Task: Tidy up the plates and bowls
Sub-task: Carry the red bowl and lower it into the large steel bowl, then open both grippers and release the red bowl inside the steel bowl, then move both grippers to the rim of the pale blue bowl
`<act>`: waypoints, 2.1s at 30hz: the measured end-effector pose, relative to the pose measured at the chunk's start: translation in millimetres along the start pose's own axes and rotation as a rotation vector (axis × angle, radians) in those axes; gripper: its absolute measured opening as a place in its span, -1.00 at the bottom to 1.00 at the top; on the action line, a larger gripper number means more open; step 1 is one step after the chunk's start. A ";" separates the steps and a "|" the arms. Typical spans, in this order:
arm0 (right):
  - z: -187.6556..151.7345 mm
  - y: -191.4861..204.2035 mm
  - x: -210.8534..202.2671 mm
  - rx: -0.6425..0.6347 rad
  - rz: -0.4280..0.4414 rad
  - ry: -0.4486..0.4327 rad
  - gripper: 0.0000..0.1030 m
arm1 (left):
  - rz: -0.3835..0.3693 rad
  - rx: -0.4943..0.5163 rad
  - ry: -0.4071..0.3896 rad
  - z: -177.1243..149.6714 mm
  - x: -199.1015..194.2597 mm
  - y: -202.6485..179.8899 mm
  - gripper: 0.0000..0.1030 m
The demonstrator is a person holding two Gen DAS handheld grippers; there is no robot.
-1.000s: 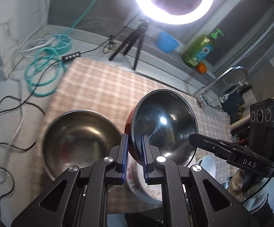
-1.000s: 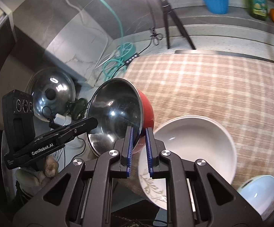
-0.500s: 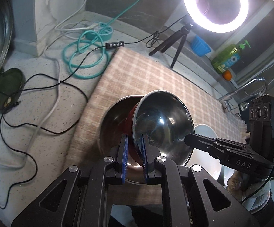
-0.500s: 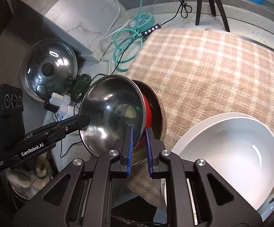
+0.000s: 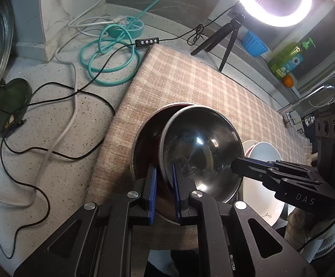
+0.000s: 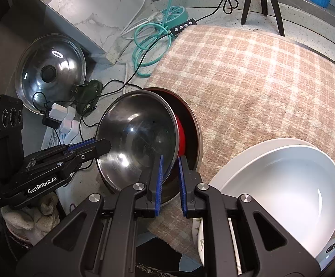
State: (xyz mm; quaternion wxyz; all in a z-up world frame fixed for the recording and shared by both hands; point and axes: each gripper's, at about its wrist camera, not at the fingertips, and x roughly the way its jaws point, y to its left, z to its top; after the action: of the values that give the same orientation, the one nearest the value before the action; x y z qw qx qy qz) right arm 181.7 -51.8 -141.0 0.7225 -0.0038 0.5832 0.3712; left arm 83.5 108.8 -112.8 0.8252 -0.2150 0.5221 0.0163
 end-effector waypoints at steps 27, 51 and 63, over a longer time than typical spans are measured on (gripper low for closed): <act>3.3 17.5 17.1 -0.161 -0.146 -0.013 -0.68 | 0.054 0.019 0.000 -2.4 6.2 0.5 -0.78; -27.1 -34.2 -100.8 0.008 -0.057 -0.206 -0.38 | -0.115 0.082 -0.060 4.8 -24.1 -50.1 -0.76; -100.2 -132.2 -177.9 0.280 -0.179 -0.299 -0.37 | -0.283 0.248 0.093 -23.3 15.2 -148.1 -0.76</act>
State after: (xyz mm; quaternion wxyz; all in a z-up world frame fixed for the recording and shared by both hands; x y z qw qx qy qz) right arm 161.1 -286.2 -79.1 0.8246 0.0998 0.5127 0.2174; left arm 107.7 -37.2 -84.4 0.8143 -0.1836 0.5223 -0.1742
